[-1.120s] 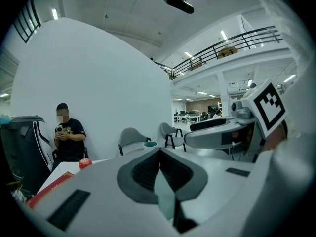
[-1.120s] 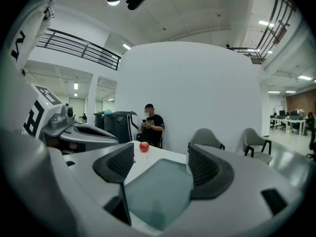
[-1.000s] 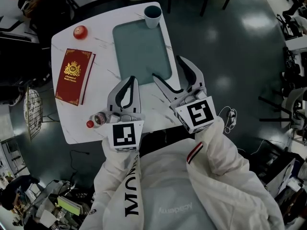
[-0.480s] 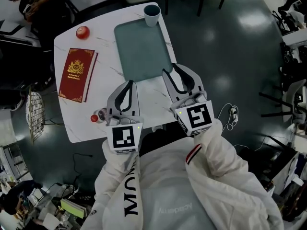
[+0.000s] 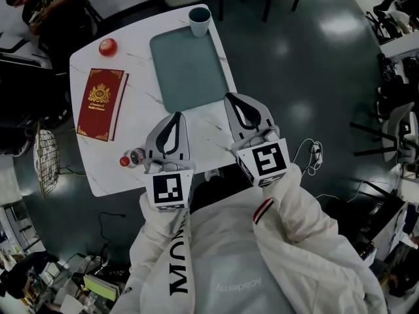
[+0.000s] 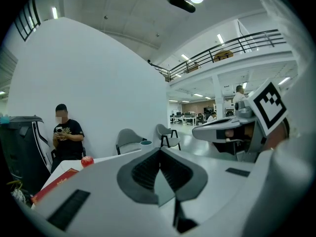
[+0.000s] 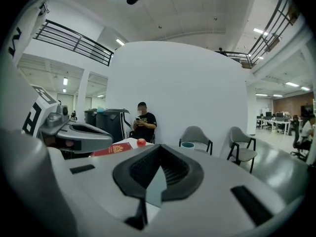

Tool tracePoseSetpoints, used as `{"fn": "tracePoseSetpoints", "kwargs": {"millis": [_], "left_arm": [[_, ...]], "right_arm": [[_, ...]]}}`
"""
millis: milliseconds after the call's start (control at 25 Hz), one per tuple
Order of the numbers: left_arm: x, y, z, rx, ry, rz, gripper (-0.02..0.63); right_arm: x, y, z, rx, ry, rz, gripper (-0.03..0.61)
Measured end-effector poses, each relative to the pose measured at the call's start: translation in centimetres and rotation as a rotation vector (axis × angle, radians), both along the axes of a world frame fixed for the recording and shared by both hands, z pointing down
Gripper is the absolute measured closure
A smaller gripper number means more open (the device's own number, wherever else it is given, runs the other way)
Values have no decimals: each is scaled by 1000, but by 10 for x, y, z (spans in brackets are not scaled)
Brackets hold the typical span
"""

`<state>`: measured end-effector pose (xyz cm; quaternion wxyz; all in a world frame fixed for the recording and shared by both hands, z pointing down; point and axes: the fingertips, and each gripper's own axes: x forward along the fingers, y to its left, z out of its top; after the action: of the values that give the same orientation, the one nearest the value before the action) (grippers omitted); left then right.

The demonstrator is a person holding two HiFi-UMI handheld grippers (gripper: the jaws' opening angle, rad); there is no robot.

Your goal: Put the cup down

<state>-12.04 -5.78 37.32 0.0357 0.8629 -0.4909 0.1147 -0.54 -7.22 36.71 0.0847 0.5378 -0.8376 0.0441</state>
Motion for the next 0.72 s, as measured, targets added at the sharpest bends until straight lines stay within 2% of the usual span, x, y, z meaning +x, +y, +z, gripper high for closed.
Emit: {"fn": "tracePoseSetpoints", "kwargs": {"millis": [360,720], "left_arm": [[15,14,-7,-1,-4,43,603],[12,32,-15,-6,-4,53,603]], "right_arm": [[7,22,0,-33,-2,6,571],[0,47,-2,-72,-30,-2,571]]}}
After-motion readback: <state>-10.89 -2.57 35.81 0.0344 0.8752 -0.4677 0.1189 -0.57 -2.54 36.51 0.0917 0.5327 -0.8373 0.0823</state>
